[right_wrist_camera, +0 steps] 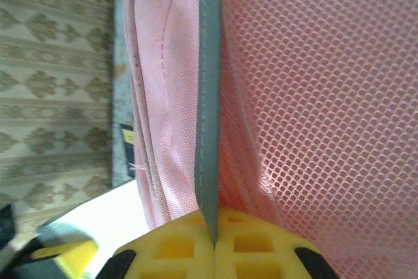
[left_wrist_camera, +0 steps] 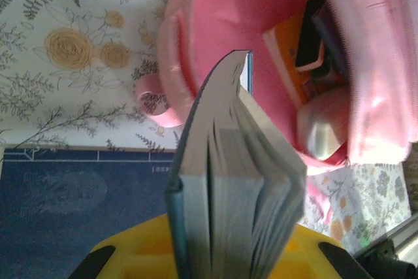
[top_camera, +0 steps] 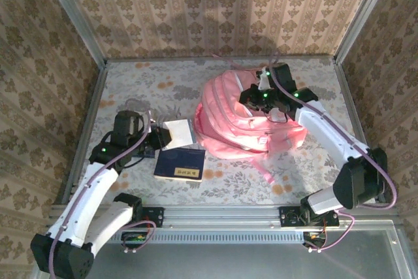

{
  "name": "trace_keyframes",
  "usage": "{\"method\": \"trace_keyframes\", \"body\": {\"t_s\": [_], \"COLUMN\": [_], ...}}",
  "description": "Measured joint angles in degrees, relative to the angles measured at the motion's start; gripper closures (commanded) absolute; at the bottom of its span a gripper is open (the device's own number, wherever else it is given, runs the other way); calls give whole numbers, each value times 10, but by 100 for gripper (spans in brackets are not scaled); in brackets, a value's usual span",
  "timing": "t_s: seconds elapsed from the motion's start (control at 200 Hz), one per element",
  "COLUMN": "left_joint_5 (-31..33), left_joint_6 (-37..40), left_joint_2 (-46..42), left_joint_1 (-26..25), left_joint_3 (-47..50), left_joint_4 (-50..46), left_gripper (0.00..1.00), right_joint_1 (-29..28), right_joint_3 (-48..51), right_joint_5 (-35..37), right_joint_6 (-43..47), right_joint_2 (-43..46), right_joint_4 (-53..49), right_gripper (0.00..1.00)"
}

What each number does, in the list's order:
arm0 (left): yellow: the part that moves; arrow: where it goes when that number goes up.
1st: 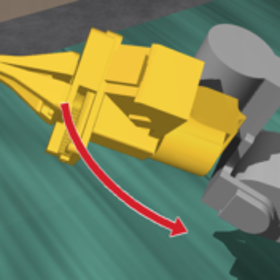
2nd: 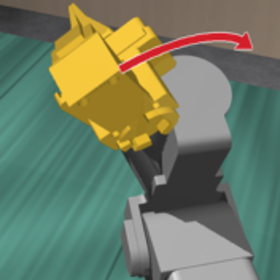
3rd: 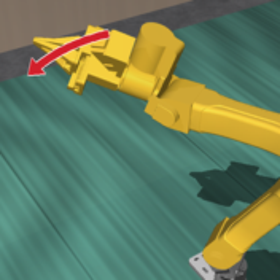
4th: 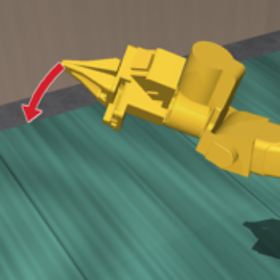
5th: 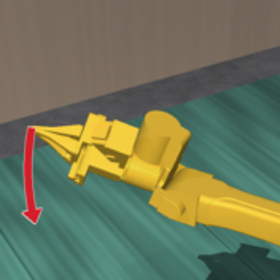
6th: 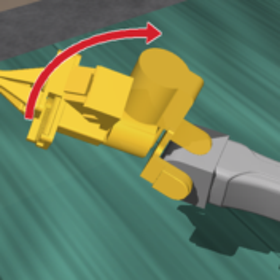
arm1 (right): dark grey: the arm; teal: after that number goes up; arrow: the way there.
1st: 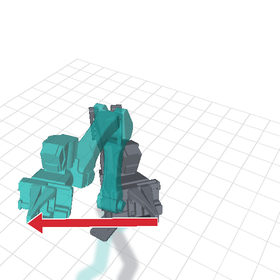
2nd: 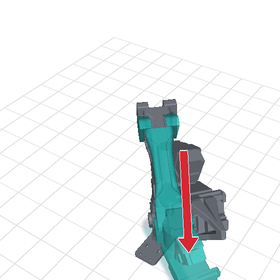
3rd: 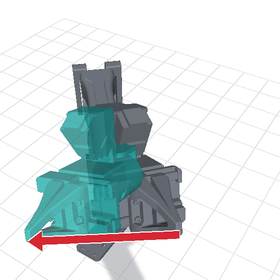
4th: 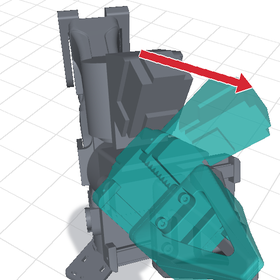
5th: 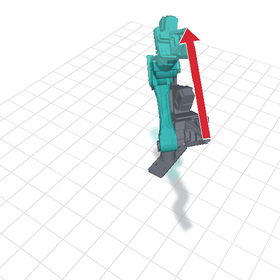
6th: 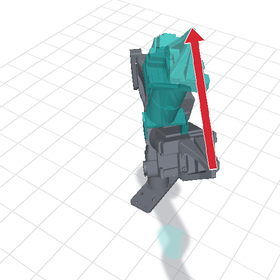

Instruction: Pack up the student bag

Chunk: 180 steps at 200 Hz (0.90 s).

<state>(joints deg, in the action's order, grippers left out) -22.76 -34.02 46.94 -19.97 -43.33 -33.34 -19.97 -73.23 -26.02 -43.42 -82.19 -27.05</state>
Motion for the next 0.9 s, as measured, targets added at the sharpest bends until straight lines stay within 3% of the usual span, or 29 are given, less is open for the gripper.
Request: {"method": "trace_keyframes", "body": {"t_s": [0.2,0.425,0.705,0.9], "left_joint_5": [-15,-61,-117,-165], "left_joint_6": [-24,-58,-70,-100], "left_joint_2": [20,100,214,254], "left_joint_1": [0,-5,-101,-107], "left_joint_3": [1,-1,-54,-54], "left_joint_4": [43,126,219,294], "left_gripper": [100,100,100,100], "right_joint_1": [17,25,44,48], "right_joint_3": [-25,-33,-28,-25], "right_joint_5": [-37,-71,-139,-189], "right_joint_6": [-27,-48,-68,-61], "right_joint_2": [37,40,42,42], "right_joint_4": [-7,-13,27,47], "right_gripper": [100,100,100,100]}}
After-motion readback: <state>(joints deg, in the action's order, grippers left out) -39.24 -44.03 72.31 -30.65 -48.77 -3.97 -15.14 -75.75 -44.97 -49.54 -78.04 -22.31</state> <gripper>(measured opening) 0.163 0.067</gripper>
